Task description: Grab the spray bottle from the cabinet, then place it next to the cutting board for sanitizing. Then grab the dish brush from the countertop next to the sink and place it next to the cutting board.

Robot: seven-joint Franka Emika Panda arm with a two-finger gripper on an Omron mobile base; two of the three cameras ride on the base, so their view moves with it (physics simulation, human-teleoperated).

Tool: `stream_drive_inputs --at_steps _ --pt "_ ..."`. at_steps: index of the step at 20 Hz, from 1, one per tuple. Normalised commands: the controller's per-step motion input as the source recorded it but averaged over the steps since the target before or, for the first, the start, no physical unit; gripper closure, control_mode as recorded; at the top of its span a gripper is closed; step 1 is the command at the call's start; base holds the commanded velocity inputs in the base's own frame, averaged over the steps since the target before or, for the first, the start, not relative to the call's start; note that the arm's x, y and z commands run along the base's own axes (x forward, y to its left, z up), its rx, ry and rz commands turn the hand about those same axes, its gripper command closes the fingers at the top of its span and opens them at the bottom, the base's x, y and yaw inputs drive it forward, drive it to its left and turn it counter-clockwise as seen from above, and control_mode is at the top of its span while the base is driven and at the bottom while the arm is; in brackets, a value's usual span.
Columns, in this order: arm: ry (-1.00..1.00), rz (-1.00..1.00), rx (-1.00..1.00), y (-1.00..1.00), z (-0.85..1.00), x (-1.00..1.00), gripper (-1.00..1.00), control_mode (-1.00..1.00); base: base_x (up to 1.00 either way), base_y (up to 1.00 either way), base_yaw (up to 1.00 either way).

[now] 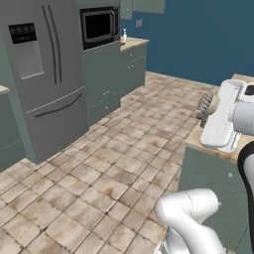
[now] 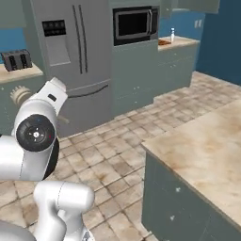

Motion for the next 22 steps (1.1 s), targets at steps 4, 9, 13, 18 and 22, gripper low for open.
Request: stream_drive_inputs --at_steps 4,9,13,18,22 --pt "0.0 0.0 0.0 0.0 0.0 0.0 1.0 1.0 0.07 1.0 0.62" --pt "0.0 0.0 0.0 0.0 0.0 0.0 1.0 1.0 0.88 0.91 0.38" --pt "0.0 0.0 0.0 0.0 0.0 0.0 1.0 1.0 1.0 0.58 0.17" --pt "0.0 0.0 0.0 0.0 0.0 0.0 1.0 1.0 1.0 0.15 -0.03" --pt "0.0 0.0 0.0 0.0 0.0 0.0 1.0 1.0 1.0 0.0 -0.22"
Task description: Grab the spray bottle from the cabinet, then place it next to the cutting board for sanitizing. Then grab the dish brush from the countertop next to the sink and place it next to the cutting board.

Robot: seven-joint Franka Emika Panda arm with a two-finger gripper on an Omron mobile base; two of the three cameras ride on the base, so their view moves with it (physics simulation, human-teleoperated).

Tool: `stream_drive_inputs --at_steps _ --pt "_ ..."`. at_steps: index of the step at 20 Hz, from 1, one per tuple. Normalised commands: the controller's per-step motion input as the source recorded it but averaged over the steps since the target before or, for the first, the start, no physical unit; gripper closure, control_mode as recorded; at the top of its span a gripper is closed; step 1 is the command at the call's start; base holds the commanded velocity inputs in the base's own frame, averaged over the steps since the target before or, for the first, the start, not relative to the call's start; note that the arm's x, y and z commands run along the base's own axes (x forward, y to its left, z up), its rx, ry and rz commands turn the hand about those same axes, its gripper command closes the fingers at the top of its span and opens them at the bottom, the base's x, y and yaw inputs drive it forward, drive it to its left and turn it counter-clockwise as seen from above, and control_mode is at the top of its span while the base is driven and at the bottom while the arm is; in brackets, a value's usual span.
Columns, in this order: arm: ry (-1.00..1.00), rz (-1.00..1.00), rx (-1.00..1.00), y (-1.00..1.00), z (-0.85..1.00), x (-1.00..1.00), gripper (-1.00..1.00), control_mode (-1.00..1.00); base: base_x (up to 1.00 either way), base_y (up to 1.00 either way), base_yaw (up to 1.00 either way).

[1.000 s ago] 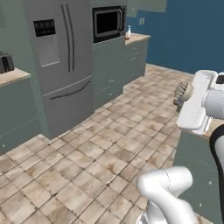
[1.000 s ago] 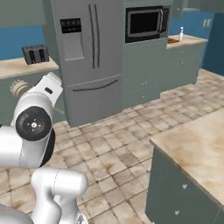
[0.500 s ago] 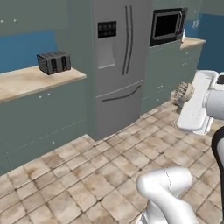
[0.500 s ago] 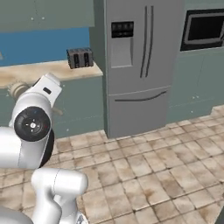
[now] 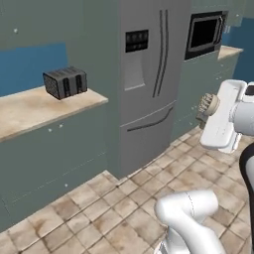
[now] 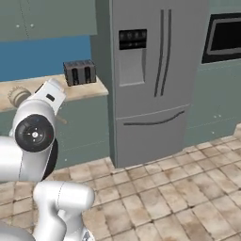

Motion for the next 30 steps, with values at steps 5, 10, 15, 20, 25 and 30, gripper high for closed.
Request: stream_drive_inputs --at_steps 5,10,15,20,25,30 --pt "0.0 0.0 0.0 0.0 0.0 0.0 1.0 1.0 1.0 0.0 -0.33" --pt "0.0 0.0 0.0 0.0 0.0 0.0 1.0 1.0 1.0 0.0 -0.42" --pt "0.0 0.0 0.0 0.0 0.0 0.0 1.0 1.0 1.0 0.0 -0.47" --pt "0.0 0.0 0.0 0.0 0.0 0.0 1.0 1.0 1.0 -0.09 -0.31" --pt "0.0 0.0 0.0 0.0 0.0 0.0 1.0 1.0 1.0 -0.53 -0.13" --pt "0.0 0.0 0.0 0.0 0.0 0.0 1.0 1.0 1.0 -0.75 0.0"
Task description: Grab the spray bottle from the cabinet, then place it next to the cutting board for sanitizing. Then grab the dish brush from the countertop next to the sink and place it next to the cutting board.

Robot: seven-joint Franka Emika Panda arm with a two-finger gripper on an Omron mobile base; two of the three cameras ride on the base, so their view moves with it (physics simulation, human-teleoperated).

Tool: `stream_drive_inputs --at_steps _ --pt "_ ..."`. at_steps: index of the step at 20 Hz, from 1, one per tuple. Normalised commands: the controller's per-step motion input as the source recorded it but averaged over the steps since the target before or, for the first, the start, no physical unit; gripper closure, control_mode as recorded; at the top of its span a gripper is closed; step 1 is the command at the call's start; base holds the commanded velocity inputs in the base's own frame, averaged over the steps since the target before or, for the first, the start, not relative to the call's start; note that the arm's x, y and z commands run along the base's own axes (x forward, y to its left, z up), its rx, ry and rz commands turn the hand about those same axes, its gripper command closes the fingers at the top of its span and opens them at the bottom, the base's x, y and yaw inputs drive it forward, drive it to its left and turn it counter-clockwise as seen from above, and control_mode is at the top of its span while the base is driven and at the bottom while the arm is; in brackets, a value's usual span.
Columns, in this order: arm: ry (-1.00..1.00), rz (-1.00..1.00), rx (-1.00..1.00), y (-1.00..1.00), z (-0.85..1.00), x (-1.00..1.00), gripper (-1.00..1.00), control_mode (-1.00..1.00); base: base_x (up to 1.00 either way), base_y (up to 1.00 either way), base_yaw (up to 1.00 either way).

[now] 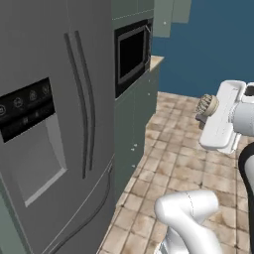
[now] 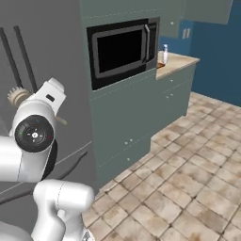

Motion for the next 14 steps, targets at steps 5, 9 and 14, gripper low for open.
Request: stream_drive_inputs --at_steps 5,9,14 --pt "0.0 0.0 0.0 0.0 0.0 0.0 1.0 1.0 1.0 -0.65 0.0" --pt "0.0 0.0 0.0 0.0 0.0 0.0 1.0 1.0 1.0 -0.78 0.0" --pt "0.0 0.0 0.0 0.0 0.0 0.0 1.0 1.0 1.0 -0.95 0.06"
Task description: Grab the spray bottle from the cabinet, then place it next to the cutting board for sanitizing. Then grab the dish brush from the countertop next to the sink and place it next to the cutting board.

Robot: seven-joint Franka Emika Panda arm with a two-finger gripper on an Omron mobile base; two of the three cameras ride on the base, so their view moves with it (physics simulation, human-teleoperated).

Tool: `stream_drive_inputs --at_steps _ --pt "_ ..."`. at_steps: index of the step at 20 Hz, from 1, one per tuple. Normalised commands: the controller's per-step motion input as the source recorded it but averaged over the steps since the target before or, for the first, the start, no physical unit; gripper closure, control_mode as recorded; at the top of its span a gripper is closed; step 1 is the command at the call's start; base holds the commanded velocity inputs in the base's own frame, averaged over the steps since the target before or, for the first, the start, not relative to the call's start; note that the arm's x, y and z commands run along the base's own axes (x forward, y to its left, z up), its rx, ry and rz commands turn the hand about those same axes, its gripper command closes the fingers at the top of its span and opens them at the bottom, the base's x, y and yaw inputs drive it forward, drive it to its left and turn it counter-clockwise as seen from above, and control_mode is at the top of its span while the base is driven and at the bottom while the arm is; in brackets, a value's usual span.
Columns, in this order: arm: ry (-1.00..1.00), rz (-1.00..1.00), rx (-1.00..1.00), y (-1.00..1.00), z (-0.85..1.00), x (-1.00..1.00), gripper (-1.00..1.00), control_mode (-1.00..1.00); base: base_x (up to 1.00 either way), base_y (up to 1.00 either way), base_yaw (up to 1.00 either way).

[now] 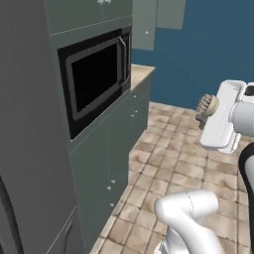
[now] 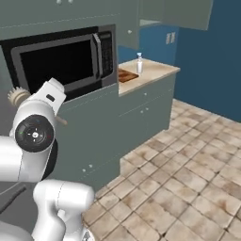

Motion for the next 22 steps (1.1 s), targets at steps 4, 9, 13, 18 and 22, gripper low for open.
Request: stream_drive_inputs --at_steps 4,9,13,18,22 --pt "0.0 0.0 0.0 0.0 0.0 0.0 1.0 1.0 1.0 -1.0 0.17" --pt "0.0 0.0 0.0 0.0 0.0 0.0 1.0 1.0 1.0 -1.0 0.24" --pt "0.0 0.0 0.0 0.0 0.0 0.0 1.0 1.0 0.88 -1.0 0.34" --pt "0.0 0.0 0.0 0.0 0.0 0.0 1.0 1.0 0.53 -1.0 0.5" --pt "0.0 0.0 0.0 0.0 0.0 0.0 1.0 1.0 0.14 -1.0 0.55"
